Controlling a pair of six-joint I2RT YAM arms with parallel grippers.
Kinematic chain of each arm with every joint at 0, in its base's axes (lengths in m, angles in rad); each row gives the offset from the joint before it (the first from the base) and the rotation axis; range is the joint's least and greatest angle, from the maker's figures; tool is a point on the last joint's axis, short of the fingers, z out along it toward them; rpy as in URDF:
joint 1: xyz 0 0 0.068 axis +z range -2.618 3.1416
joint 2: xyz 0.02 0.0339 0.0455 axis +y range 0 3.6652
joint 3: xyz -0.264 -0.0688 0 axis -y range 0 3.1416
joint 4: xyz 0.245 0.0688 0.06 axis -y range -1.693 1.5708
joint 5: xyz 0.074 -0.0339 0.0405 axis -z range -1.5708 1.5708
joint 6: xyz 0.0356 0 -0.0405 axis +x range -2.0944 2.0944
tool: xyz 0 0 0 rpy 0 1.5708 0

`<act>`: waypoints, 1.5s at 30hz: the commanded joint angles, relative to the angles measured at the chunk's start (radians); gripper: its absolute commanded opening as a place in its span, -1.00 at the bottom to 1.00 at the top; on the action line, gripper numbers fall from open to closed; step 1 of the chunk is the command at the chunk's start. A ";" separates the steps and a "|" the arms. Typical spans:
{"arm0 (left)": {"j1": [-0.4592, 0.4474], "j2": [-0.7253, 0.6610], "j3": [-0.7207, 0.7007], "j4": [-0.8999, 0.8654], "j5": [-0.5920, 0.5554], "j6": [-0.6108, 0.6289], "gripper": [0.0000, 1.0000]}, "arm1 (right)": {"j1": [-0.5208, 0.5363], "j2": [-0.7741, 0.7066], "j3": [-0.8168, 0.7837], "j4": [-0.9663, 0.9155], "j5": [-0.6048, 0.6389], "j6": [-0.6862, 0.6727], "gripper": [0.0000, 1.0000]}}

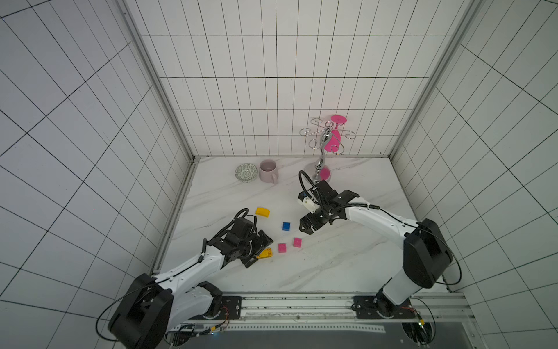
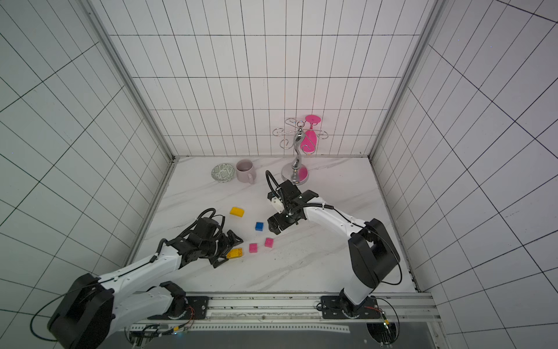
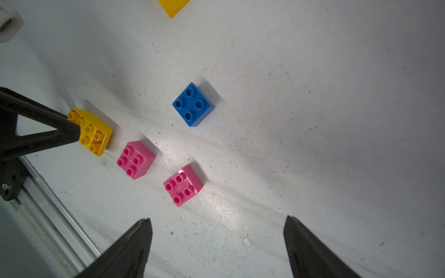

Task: Assemble the letter s with lego
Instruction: Adjust the lego brick at the center of the board, then pick up the lego brick from the center of the board.

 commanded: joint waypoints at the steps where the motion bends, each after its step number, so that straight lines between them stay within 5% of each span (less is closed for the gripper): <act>1: -0.004 0.059 0.059 0.069 -0.012 0.015 0.96 | -0.019 -0.048 -0.035 -0.006 0.000 0.007 0.78; 8: -0.003 0.177 0.194 0.003 0.011 0.118 0.95 | -0.012 -0.058 -0.040 -0.030 -0.031 0.000 0.71; 18: 0.108 -0.127 0.192 -0.287 -0.044 0.201 0.96 | 0.053 0.102 0.068 0.077 0.037 -0.139 0.61; 24: 0.178 -0.290 0.192 -0.297 -0.061 0.263 0.97 | 0.085 0.235 0.177 0.093 0.055 -0.237 0.53; 34: 0.336 -0.334 0.204 -0.370 0.058 0.346 0.97 | 0.142 0.345 0.249 0.071 0.044 -0.325 0.46; 45: 0.343 -0.344 0.193 -0.378 0.056 0.347 0.96 | 0.166 0.415 0.287 0.072 0.089 -0.350 0.22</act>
